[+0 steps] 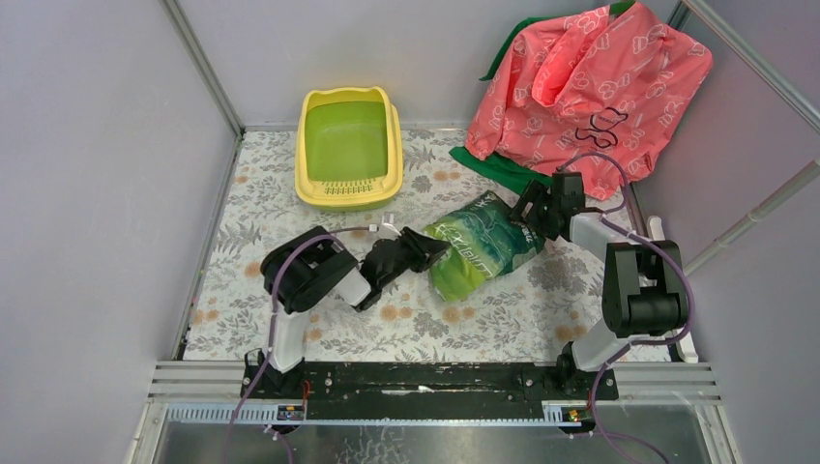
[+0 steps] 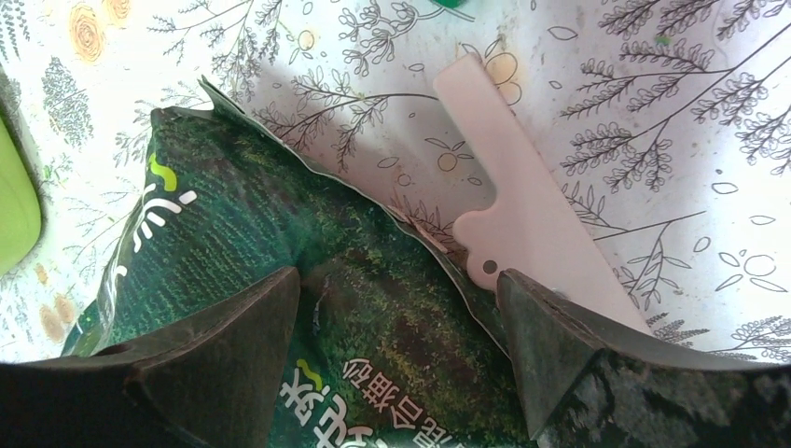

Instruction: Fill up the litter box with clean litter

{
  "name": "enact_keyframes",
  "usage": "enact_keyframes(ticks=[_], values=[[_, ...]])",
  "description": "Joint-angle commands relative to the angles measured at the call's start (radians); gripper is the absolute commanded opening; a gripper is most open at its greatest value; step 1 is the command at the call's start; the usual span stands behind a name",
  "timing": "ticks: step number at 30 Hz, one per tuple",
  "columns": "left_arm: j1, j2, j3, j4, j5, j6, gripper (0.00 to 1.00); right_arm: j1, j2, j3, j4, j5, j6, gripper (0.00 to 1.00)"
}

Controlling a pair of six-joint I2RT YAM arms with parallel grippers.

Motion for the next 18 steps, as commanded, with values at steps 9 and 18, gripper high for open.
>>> enact_keyframes(ticks=[9, 18], values=[[0.008, 0.130, 0.178, 0.250, 0.308, 0.029, 0.00, 0.024, -0.140, -0.004, -0.138, -0.029, -0.041, 0.88], [0.072, -0.005, -0.002, 0.209, 0.450, 0.052, 0.00, 0.023, -0.299, 0.033, -0.240, -0.067, -0.080, 0.90]])
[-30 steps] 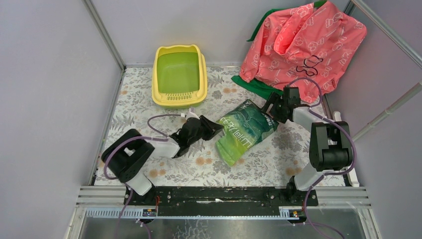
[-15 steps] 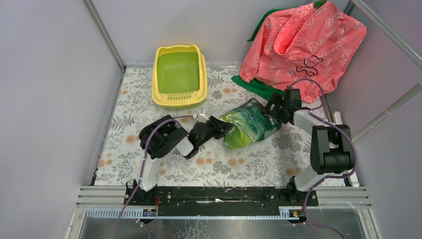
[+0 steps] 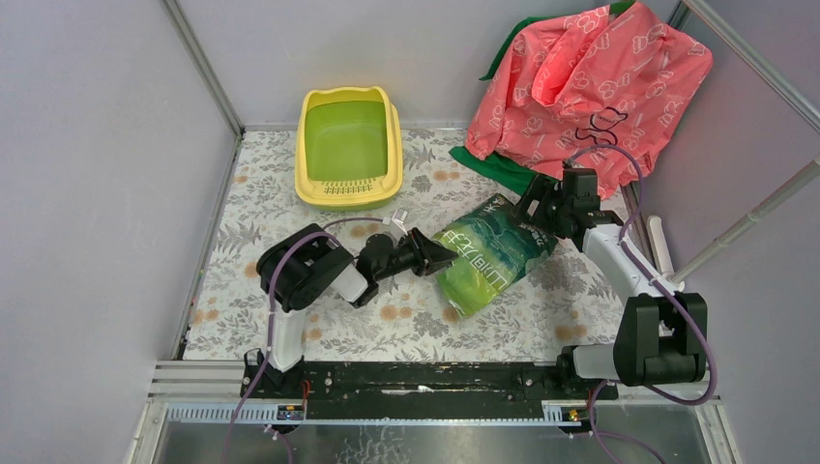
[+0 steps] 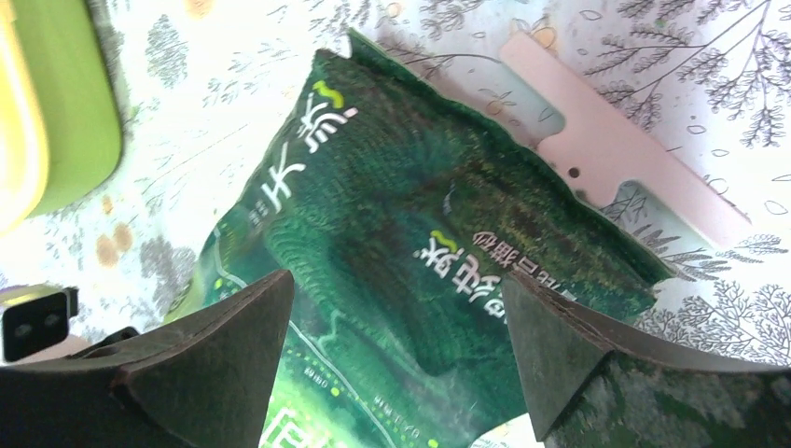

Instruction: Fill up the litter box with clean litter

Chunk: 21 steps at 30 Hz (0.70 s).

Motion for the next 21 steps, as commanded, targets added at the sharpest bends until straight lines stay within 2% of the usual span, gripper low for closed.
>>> enact_keyframes(ticks=[1, 13, 21], values=[[0.043, -0.059, -0.066, 0.135, 0.137, 0.010, 0.00, 0.012, -0.052, 0.038, -0.070, -0.068, -0.029, 0.90], [0.127, -0.079, -0.250, 0.299, 0.187, -0.038, 0.00, 0.012, -0.074, 0.005, -0.079, -0.099, -0.033, 0.90], [0.182, -0.095, -0.328, 0.290, 0.197, -0.038, 0.00, 0.012, -0.083, -0.002, -0.080, -0.107, -0.034, 0.89]])
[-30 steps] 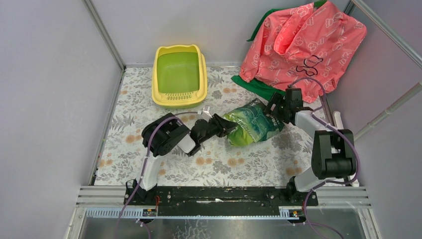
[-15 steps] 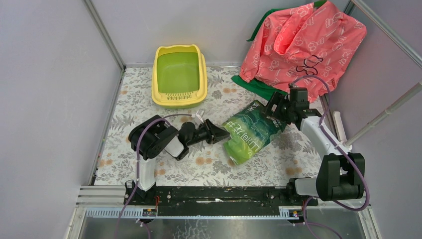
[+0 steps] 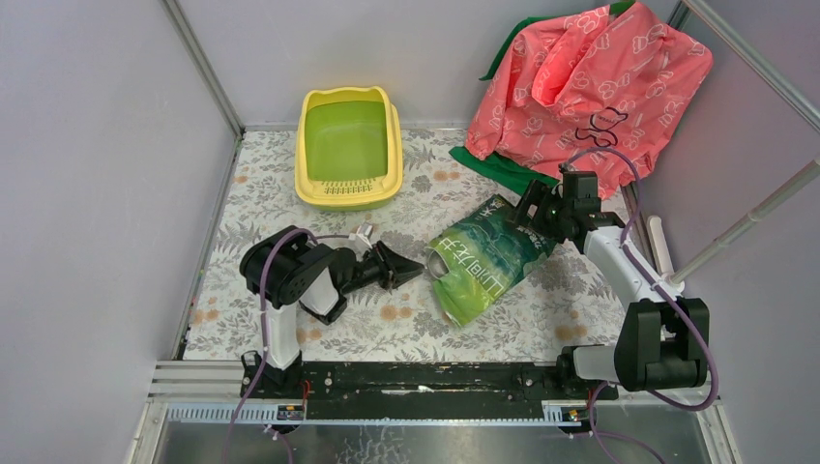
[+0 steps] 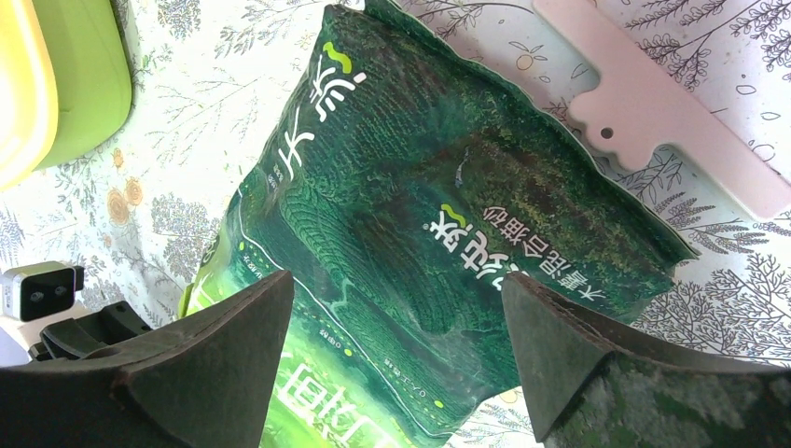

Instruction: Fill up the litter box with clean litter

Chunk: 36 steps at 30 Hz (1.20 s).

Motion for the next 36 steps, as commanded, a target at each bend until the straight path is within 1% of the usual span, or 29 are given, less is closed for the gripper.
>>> enact_keyframes(ticks=[1, 6, 13, 19, 36], values=[[0.030, -0.029, -0.047, 0.103, 0.044, -0.003, 0.00, 0.007, -0.036, 0.000, -0.008, -0.024, -0.014, 0.89], [0.066, 0.003, -0.091, 0.133, 0.065, -0.064, 0.00, 0.008, -0.034, 0.013, -0.020, -0.029, -0.016, 0.89], [0.097, 0.004, -0.162, 0.133, 0.084, -0.140, 0.00, 0.009, -0.035, 0.034, -0.039, -0.033, -0.022, 0.89], [0.165, -0.002, -0.236, 0.144, 0.123, -0.140, 0.00, 0.009, -0.039, 0.043, -0.047, -0.037, -0.029, 0.89], [0.371, -0.105, -0.383, 0.145, 0.260, -0.115, 0.00, 0.009, -0.040, 0.025, -0.032, -0.054, -0.031, 0.89]])
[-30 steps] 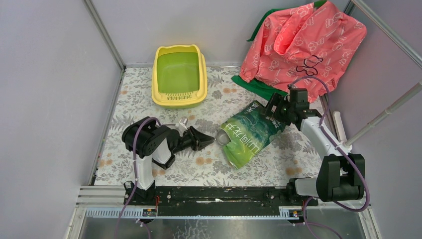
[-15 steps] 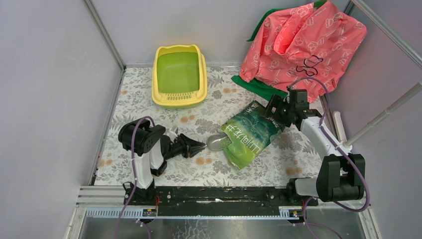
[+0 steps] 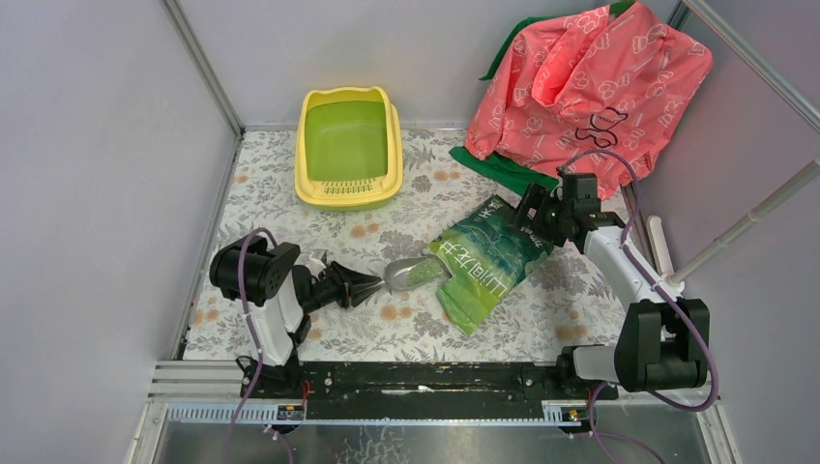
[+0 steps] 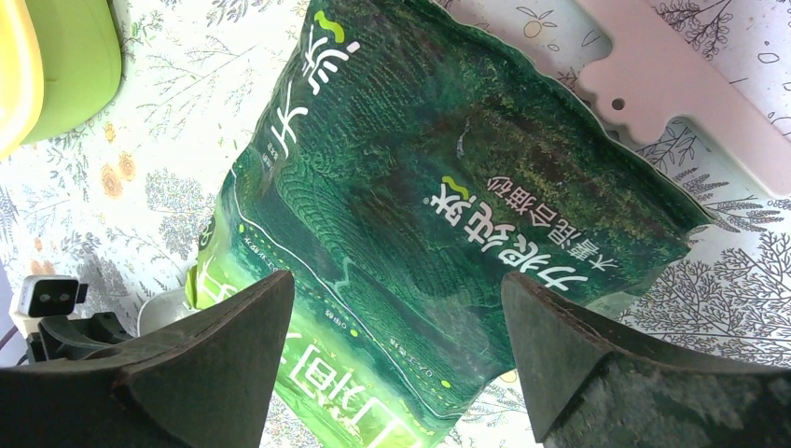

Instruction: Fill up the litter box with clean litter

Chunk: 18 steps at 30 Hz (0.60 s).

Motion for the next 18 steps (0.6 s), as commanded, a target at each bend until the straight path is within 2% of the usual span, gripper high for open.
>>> enact_keyframes(ticks=[1, 18], values=[[0.053, -0.036, -0.073, 0.077, 0.078, 0.024, 0.00, 0.009, -0.035, 0.024, 0.014, -0.026, -0.015, 0.89], [0.265, -0.145, -0.134, 0.077, 0.281, -0.013, 0.00, 0.009, -0.009, 0.016, 0.042, -0.025, -0.006, 0.89]])
